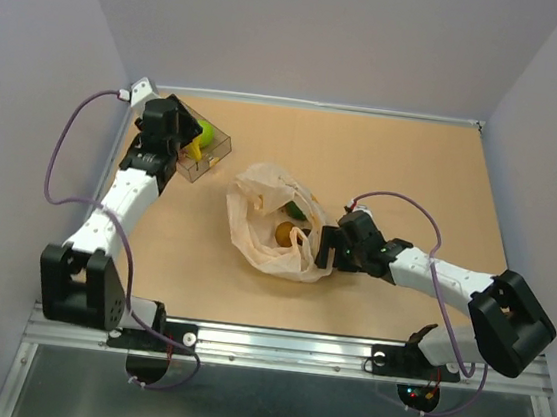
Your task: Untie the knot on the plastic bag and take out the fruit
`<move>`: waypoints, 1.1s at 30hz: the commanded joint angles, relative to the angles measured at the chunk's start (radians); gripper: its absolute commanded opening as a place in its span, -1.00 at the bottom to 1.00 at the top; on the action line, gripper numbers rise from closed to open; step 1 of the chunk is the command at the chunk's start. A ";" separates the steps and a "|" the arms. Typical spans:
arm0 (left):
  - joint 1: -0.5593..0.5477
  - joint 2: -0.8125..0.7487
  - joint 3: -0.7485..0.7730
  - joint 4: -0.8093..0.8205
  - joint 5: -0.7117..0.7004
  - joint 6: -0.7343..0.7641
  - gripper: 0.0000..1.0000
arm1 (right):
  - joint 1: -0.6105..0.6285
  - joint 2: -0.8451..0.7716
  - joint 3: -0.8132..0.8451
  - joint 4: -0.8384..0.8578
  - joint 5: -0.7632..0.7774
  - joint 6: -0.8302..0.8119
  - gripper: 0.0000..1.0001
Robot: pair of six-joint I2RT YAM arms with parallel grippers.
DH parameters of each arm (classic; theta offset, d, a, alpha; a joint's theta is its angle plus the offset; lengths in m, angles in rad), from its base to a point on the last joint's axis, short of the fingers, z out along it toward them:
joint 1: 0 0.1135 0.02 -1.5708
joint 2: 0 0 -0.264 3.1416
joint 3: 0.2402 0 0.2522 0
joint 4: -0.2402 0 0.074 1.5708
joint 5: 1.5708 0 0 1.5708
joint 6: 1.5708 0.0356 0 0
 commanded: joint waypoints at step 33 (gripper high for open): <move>-0.098 -0.035 -0.085 0.024 0.144 0.136 0.81 | 0.016 -0.193 0.267 -0.118 -0.011 -0.148 0.83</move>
